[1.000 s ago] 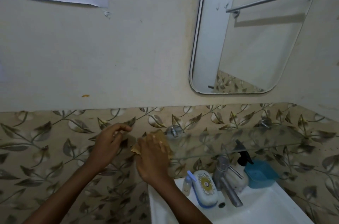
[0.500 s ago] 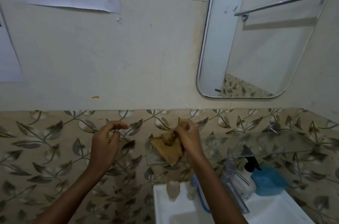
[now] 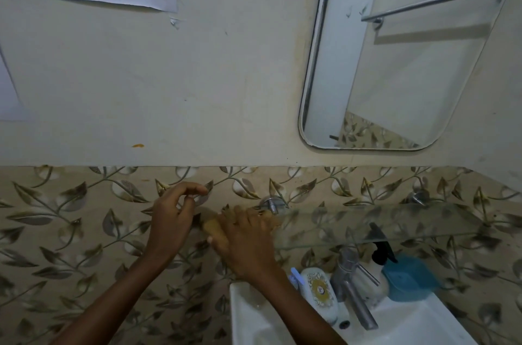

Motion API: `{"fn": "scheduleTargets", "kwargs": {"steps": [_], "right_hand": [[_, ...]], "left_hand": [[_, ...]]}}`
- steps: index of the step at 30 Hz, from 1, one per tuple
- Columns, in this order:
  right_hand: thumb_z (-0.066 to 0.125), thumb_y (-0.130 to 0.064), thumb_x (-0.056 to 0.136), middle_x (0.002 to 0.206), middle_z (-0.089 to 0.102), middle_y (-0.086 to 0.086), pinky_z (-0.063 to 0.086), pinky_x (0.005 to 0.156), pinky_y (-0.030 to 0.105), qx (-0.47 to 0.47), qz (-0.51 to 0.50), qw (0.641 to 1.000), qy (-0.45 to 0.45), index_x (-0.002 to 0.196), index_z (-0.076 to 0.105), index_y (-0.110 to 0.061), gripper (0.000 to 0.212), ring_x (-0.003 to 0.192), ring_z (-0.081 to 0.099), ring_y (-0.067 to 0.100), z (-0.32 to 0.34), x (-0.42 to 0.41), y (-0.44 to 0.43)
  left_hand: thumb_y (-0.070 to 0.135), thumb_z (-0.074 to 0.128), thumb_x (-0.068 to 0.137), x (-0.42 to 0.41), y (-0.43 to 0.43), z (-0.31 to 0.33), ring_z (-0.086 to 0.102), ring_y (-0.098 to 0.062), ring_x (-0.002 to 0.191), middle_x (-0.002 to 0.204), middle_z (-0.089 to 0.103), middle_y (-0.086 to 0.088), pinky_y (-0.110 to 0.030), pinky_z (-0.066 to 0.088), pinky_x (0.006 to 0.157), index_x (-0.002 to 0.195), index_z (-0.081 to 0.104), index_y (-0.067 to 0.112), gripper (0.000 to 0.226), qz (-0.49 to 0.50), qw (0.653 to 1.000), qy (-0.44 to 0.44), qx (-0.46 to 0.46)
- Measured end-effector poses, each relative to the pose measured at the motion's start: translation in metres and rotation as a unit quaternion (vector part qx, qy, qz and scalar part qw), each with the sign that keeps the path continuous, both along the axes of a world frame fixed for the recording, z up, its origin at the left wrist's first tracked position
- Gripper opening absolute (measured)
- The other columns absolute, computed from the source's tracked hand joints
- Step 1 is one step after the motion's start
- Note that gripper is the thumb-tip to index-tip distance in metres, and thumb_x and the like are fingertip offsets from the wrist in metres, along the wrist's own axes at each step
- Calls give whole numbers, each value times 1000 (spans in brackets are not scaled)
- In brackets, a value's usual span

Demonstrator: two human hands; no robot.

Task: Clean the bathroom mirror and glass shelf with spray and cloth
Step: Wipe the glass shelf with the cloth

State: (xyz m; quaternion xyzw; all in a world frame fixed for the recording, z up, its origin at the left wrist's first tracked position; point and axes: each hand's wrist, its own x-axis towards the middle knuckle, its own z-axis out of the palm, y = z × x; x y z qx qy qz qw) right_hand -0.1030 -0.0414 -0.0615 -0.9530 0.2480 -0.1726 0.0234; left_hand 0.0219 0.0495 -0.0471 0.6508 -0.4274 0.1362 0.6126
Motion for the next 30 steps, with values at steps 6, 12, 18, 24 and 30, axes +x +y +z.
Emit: {"fn": "scheduleTargets", "kwargs": {"steps": [6,12,18,24,30], "right_hand": [[20,-53,95,129,58,-10,45,96,37,-6,106,994,-21,122,50,-37,44,119,55,15,-15,-47,-17],[-2,-74,74,149,35,-9,17,111,38,81,-67,994,-41,137,38,-35,84,138,28,16,-5,-103,-83],[23,-48,92,134,42,6,30,94,40,8,-136,990,22,130,48,-33,48,118,38,29,10,-60,-99],[33,-47,83,100,63,4,40,70,40,-25,-54,996,-62,102,67,-31,42,86,59,28,-3,-75,-81],[13,-55,82,129,47,-4,28,91,35,11,-70,996,-61,127,50,-36,62,113,39,18,-9,-153,-120]], "left_hand": [[-4,48,88,-5,-4,1,56,12,91,88,67,17,-2,40,78,83,62,32,39,-17,1000,4,7],[-6,48,89,4,2,-1,58,9,91,91,68,19,-6,43,76,82,65,26,36,-13,1000,1,17],[-8,49,88,-5,3,-4,59,3,88,90,66,25,-16,46,69,80,63,32,43,-20,999,14,25],[-11,47,88,-15,-15,-7,58,0,81,92,65,13,-15,42,70,80,66,24,41,-36,998,23,44],[4,46,86,-19,-40,1,60,5,90,88,70,8,-6,44,76,81,66,25,29,-106,993,42,45]]}}
